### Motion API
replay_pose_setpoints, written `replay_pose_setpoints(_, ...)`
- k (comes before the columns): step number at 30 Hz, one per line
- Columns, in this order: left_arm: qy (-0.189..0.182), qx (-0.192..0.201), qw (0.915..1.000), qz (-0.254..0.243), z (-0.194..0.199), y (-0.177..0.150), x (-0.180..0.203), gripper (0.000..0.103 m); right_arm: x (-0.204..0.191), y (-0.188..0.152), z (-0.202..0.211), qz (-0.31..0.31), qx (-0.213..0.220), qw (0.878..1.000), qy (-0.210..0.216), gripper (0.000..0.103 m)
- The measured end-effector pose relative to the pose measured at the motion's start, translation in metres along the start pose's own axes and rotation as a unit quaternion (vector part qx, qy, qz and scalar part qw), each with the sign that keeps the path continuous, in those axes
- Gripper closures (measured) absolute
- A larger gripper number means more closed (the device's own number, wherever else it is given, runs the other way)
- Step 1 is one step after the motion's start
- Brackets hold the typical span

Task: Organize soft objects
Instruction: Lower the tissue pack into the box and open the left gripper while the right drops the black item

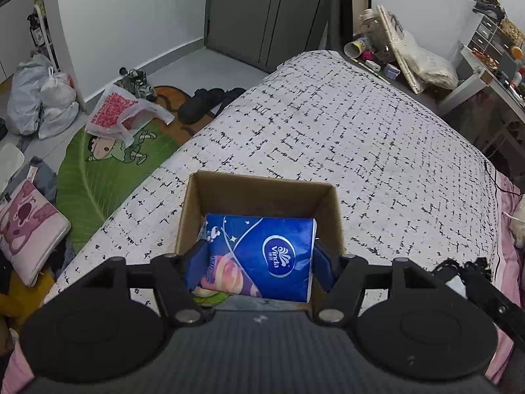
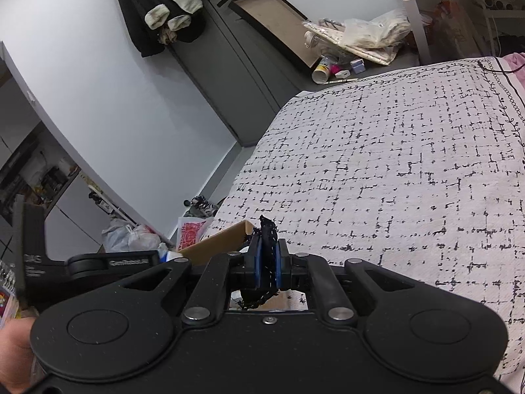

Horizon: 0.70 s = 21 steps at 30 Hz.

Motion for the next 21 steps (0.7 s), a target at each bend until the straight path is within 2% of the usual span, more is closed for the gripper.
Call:
replay_pose_setpoints(10, -0.009, -0.022, 0.9997, 0.005, -0.027, -0.009, -0.006, 0.036, -0.017, -0.005, -0.019, -0.003, -0.007, 1.0, -0.005, 0.095)
replay_pose_setpoints(21, -0.004, -0.04, 0.9992, -0.006, -0.025, -0.008, -0.022, 0.03, -0.025, -0.014, -0.041, -0.011, -0.028, 1.0, 0.004, 0.095)
Point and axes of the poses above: each gripper's, at about its wrist camera, not at the fingertips, and z roughly against the way its jaws point, x to its right, y to its top, the point moved 10 cm from there along -z, roughly the way its jaws point, and after that the axes turned 2 degrees about x, right-handed, at the moved point
